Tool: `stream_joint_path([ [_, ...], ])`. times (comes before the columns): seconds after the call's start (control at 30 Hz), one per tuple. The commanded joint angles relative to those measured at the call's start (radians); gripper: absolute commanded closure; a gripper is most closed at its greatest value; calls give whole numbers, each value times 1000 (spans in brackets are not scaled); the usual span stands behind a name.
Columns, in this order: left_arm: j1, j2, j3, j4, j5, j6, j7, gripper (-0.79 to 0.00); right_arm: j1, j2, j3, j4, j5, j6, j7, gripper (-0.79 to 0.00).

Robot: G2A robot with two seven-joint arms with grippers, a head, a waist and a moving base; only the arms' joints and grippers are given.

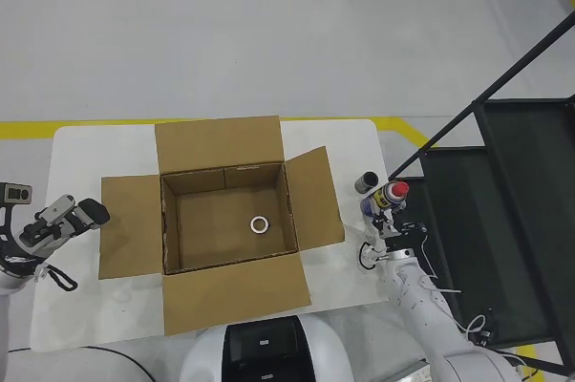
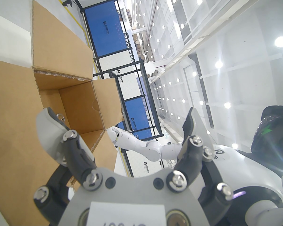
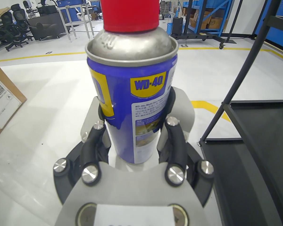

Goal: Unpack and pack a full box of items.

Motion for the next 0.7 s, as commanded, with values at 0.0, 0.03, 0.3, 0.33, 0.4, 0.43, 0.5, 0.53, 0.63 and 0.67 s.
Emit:
stream_joint_path([
  [0.0,0,0,0,0,0,0,0,-785,-8,1,-1,-14,3,-6,-16,-785],
  [0.03,0,0,0,0,0,0,0,-785,-13,2,-2,-25,4,-12,-24,-785],
  [0.3,0,0,0,0,0,0,0,-785,-112,16,17,-190,11,-26,-59,-785],
  [0.33,0,0,0,0,0,0,0,-785,-132,18,23,-224,15,-30,-57,-785],
  [0.4,0,0,0,0,0,0,0,-785,-177,24,41,-303,29,-39,-50,-785],
  [0.43,0,0,0,0,0,0,0,-785,-202,27,50,-348,28,-33,-40,-785],
  [0.5,0,0,0,0,0,0,0,-785,-256,32,71,-451,41,-31,-16,-785],
  [0.53,0,0,0,0,0,0,0,-785,-283,35,84,-505,45,-18,-3,-785],
  [0.63,0,0,0,0,0,0,0,-785,-358,38,106,-664,57,10,49,-785],
  [0.67,0,0,0,0,0,0,0,-785,-381,39,112,-716,64,11,69,-785],
])
